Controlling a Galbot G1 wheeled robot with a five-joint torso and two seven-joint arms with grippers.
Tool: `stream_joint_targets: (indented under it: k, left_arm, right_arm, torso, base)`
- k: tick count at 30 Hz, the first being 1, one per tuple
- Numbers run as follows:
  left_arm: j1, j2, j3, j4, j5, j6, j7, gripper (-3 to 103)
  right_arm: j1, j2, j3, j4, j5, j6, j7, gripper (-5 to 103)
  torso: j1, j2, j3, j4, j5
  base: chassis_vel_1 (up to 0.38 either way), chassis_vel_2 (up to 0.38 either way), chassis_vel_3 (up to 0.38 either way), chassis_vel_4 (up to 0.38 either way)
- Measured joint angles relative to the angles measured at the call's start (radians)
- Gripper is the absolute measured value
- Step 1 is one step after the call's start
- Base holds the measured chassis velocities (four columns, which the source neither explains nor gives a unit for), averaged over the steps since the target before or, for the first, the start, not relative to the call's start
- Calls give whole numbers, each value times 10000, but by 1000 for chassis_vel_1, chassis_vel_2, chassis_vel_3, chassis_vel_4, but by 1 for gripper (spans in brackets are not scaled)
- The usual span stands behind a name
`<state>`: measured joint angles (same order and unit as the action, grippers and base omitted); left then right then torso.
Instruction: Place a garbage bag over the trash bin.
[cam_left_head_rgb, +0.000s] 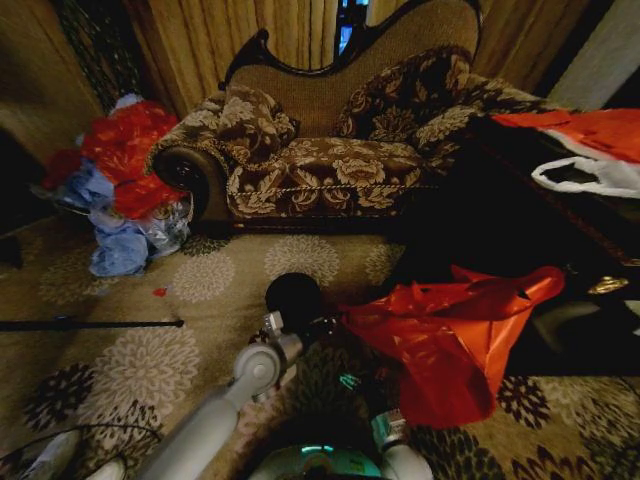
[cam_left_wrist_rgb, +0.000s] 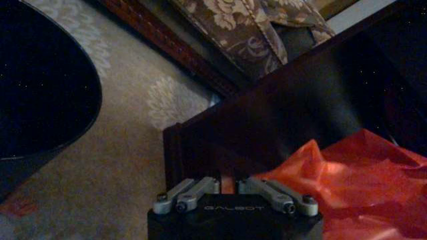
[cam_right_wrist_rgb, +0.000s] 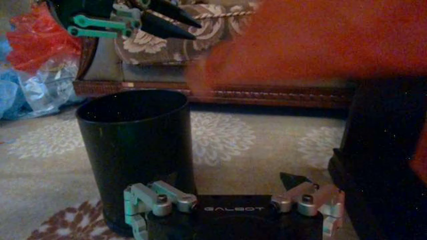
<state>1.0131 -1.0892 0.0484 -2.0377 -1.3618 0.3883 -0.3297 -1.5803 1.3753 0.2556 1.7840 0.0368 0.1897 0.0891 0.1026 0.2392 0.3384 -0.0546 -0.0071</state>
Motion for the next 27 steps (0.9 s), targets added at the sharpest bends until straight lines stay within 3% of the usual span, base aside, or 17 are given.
stream_joint_targets:
  k: [3, 5, 8, 10, 11, 14, 15, 16, 18, 19, 23, 27]
  left_arm:
    - [-2, 41, 12, -36, 26, -3, -5, 4]
    - [37, 72, 9, -46, 112, -31, 5, 15]
    - [71, 86, -2, -46, 127, -9, 80, 19]
    - [111, 39, -4, 69, -65, 380, 459, 30]
    - [111, 39, -4, 69, -65, 380, 459, 30]
    - [4, -156, 515, 321, -119, 979, 1449, 46]
    - [-26, -181, 604, 369, -58, 1037, 1619, 46]
    - [-212, -335, 1038, 617, 343, 1254, 2287, 57]
    - [-335, -432, 1312, 749, 575, 1302, 2509, 57]
    - [-506, -570, 1657, 909, 754, 1319, 2642, 63]
    - [-1049, -1020, 2475, 1345, 867, 1422, 2665, 80]
    - [-1438, -1394, 2916, 1660, 867, 1442, 1931, 90]
  right_arm:
    - [-90, -4, 95, 12, -8, 48, -3, 100]
    - [-135, -4, 141, 17, -15, 79, -3, 100]
    - [-138, -2, 143, 21, -17, 82, -4, 100]
    - [-133, 9, 112, 27, -21, 82, -3, 100]
    - [-133, 9, 112, 27, -21, 82, -3, 100]
    - [-121, 2, 84, 13, -54, 82, -2, 100]
    - [-121, -1, 87, 10, -57, 82, -2, 100]
    - [-127, -9, 104, 5, -68, 82, -2, 100]
    - [-138, -16, 128, 4, -75, 81, -2, 100]
    - [-154, -21, 157, 4, -86, 81, -1, 100]
    - [-196, -22, 231, 5, -123, 90, 17, 100]
    - [-241, -8, 357, 15, -158, 111, 21, 100]
  torso:
    - [0, 0, 0, 0, 1]
    - [0, 0, 0, 0, 0]
    - [0, 0, 0, 1, 1]
    - [0, 0, 0, 1, 1]
    - [0, 0, 0, 1, 1]
    - [0, 0, 0, 1, 1]
    - [0, 0, 0, 1, 1]
    - [0, 0, 0, 2, 2]
    - [0, -1, 0, 2, 1]
    - [0, 0, 0, 1, 0]
    - [0, 0, 0, 0, 1]
    - [0, 0, 1, 0, 0]
  base:
    - [0, 0, 0, 0]
    - [0, 0, 0, 0]
    - [0, 0, 0, 0]
    - [0, 0, 0, 0]
    - [0, 0, 0, 0]
    - [0, 0, 0, 0]
    - [0, 0, 0, 0]
    - [0, 0, 0, 0]
    - [0, 0, 0, 0]
    - [0, 0, 0, 0]
    - [0, 0, 0, 0]
    - [0, 0, 0, 0]
